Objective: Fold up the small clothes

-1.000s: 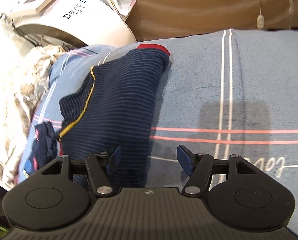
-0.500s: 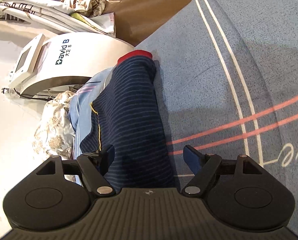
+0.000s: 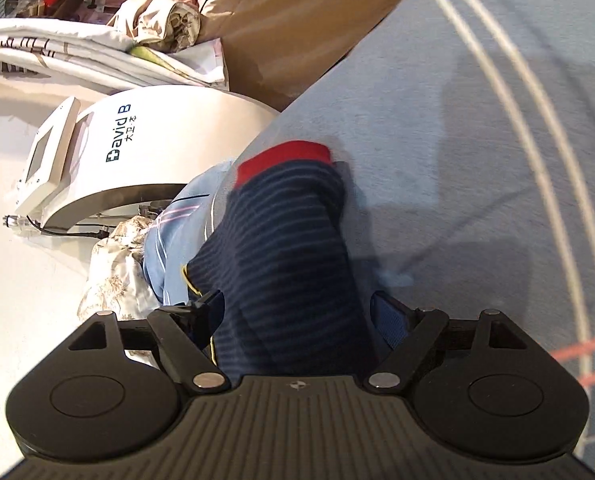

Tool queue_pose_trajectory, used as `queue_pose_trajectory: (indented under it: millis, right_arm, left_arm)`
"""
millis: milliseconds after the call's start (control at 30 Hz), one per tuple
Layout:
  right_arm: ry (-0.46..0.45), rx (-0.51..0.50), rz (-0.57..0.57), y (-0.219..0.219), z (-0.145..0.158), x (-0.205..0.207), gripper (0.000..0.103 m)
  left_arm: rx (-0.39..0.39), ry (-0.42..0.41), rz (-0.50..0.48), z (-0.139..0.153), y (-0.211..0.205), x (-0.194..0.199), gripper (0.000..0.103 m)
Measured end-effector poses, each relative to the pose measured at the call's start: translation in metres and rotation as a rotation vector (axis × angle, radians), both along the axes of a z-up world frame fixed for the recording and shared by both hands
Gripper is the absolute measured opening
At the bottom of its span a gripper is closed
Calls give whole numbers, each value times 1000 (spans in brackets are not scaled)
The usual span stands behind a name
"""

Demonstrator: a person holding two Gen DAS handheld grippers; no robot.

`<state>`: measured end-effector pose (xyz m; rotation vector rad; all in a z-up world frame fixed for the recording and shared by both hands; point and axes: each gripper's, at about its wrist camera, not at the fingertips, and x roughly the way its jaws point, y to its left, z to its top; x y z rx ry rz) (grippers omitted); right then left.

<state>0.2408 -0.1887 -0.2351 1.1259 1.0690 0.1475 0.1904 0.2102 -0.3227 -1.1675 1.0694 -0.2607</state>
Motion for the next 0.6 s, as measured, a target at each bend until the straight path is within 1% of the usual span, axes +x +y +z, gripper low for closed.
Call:
queue_pose_trajectory:
  millis: [200, 400, 467, 533, 567, 600]
  right_arm:
    - [-30, -154, 122, 29, 7, 21, 103]
    - [-28, -282, 192, 45, 12, 28, 103]
    - [-27, -323, 205, 46, 13, 27, 103]
    - [-19, -344, 203, 43, 13, 26, 103]
    - [-14, -344, 198, 42, 13, 26, 103]
    - [-6, -340, 191, 39, 12, 26, 95]
  left_arm:
    - [10, 15, -4, 0, -1, 7, 80]
    - [7, 22, -8, -2, -2, 10, 80]
    - [11, 22, -9, -1, -3, 11, 78]
    - [23, 17, -3, -1, -4, 10, 74]
    - [34, 17, -3, -1, -4, 9, 68]
    - [43, 18, -4, -2, -4, 7, 59]
